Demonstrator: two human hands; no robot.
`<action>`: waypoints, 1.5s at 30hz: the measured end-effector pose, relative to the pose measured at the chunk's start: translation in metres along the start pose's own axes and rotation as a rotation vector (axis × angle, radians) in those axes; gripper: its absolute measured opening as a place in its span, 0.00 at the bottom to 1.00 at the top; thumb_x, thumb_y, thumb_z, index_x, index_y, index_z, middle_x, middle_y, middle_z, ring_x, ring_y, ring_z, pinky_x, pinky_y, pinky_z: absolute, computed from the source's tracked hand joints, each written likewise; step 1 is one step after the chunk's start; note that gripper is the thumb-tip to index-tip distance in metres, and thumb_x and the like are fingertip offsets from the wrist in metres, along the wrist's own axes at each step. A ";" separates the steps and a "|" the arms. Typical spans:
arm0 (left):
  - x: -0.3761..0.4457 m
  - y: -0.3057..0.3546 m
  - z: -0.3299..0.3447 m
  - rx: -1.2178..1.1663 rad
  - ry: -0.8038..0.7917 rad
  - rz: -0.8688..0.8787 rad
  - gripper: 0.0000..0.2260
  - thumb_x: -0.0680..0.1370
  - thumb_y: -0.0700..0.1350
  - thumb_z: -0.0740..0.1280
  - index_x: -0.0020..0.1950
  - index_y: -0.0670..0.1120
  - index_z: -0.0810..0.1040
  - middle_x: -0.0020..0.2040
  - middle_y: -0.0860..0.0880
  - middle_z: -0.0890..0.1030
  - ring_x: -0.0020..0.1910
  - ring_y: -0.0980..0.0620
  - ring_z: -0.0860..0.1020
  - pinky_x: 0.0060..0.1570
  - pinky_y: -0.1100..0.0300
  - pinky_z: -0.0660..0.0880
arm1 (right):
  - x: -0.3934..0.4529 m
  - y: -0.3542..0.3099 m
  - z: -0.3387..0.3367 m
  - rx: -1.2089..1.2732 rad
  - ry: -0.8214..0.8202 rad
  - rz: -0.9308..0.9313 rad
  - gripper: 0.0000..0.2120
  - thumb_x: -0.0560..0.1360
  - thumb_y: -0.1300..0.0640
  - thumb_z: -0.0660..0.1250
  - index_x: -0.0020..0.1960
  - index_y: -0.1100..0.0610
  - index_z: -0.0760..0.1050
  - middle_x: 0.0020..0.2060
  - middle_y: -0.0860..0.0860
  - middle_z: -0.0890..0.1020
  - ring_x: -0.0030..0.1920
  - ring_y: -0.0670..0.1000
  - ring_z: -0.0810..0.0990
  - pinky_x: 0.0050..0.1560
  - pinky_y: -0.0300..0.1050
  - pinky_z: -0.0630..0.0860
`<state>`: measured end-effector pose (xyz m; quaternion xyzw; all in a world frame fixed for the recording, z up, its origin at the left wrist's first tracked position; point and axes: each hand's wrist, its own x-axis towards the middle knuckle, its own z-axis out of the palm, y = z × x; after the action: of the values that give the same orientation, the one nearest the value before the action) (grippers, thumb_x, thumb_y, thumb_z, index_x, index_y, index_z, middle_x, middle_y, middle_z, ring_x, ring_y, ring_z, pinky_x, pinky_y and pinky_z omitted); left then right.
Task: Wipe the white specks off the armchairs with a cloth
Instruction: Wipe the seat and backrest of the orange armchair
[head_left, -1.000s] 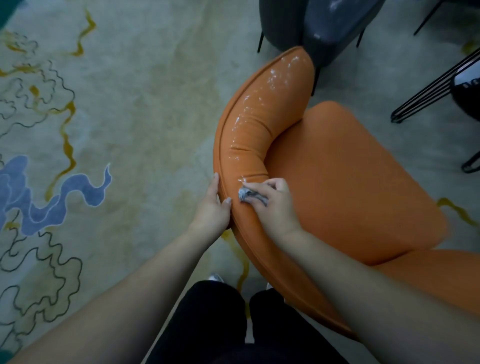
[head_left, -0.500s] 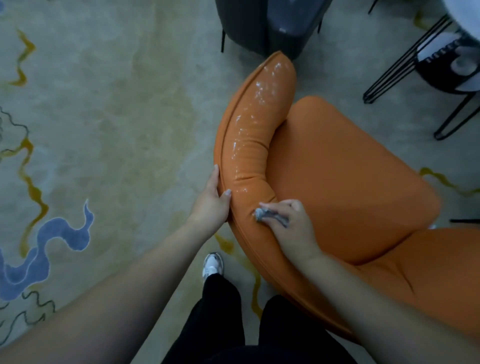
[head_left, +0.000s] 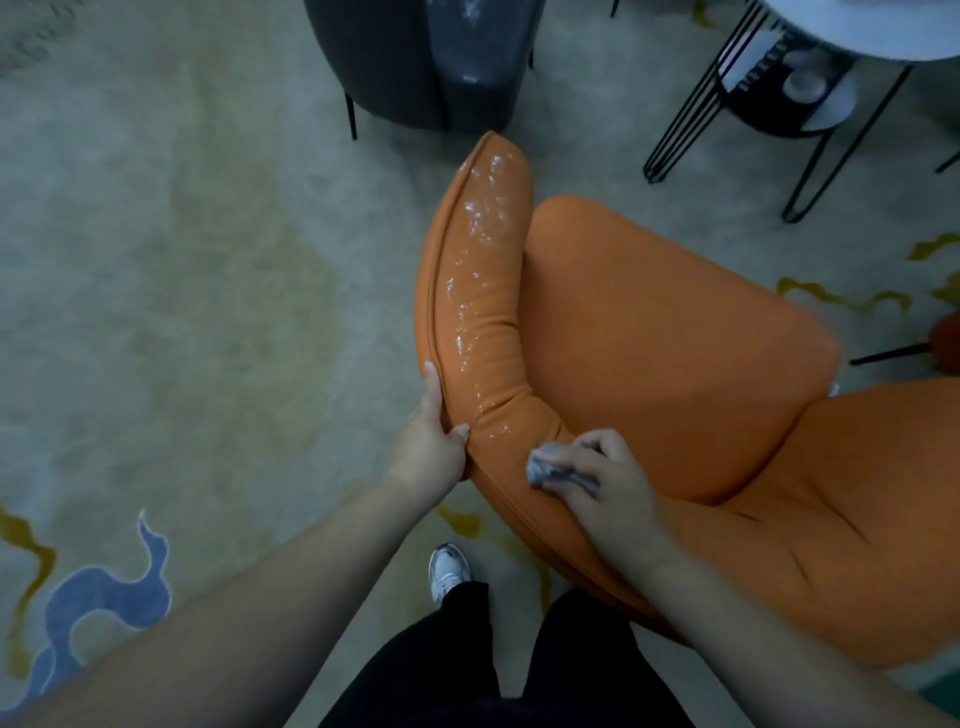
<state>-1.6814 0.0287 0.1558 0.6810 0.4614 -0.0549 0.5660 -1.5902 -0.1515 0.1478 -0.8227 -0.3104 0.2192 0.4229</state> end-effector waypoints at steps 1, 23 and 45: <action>0.000 0.000 0.000 0.011 0.000 0.008 0.37 0.81 0.40 0.61 0.76 0.62 0.38 0.75 0.50 0.63 0.64 0.41 0.73 0.59 0.43 0.76 | -0.009 0.003 -0.004 -0.005 -0.002 -0.014 0.20 0.67 0.67 0.75 0.52 0.46 0.82 0.44 0.52 0.71 0.47 0.38 0.73 0.48 0.23 0.66; 0.018 0.016 -0.010 -0.077 0.094 0.008 0.30 0.82 0.41 0.58 0.78 0.59 0.48 0.76 0.50 0.61 0.67 0.44 0.71 0.64 0.43 0.72 | 0.066 -0.034 0.041 -0.010 -0.047 -0.106 0.12 0.69 0.63 0.74 0.52 0.56 0.83 0.47 0.55 0.70 0.49 0.55 0.75 0.54 0.40 0.71; 0.117 0.058 -0.069 0.035 -0.153 0.088 0.29 0.83 0.42 0.56 0.77 0.64 0.49 0.59 0.60 0.71 0.40 0.56 0.75 0.45 0.51 0.80 | 0.076 -0.039 0.059 0.105 0.170 -0.050 0.05 0.70 0.59 0.71 0.45 0.53 0.81 0.43 0.44 0.68 0.48 0.35 0.74 0.48 0.26 0.70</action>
<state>-1.6058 0.1555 0.1518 0.7041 0.3854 -0.0901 0.5895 -1.5851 -0.0480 0.1403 -0.8070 -0.2820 0.1538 0.4956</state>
